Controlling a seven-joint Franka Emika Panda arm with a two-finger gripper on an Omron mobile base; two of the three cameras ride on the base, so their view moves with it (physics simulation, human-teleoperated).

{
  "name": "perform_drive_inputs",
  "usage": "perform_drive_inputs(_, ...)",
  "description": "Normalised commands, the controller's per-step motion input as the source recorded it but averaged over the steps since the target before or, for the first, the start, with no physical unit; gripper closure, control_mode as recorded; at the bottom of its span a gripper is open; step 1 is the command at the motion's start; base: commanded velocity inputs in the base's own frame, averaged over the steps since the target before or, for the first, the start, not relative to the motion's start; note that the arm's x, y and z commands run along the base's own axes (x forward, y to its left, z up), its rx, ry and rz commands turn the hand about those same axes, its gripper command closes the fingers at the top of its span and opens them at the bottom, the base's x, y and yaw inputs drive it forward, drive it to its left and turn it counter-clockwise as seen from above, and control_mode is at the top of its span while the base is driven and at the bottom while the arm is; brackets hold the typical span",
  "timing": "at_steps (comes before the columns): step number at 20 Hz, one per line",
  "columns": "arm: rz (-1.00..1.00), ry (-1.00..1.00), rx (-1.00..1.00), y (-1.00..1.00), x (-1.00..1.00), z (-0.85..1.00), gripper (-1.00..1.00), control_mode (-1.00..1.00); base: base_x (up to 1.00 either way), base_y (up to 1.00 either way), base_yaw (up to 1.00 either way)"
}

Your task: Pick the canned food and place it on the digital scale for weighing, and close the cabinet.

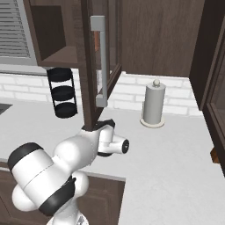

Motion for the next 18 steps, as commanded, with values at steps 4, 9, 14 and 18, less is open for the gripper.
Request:
perform_drive_inputs(4,0.0,0.0,0.0,0.0,-0.08,0.0,-1.0,-1.0,0.0,0.0,0.0)
perform_drive_inputs(9,0.0,-0.02,0.0,-0.03,-0.21,0.0,-1.0,-1.0,0.0,0.0,0.0)
perform_drive_inputs(14,0.0,-0.14,0.01,-0.15,-0.41,0.01,-1.0,-1.0,0.0,0.0,0.0)
perform_drive_inputs(18,0.0,-0.3,0.04,-0.29,-0.57,0.15,-1.0,-1.0,0.0,0.0,0.0)
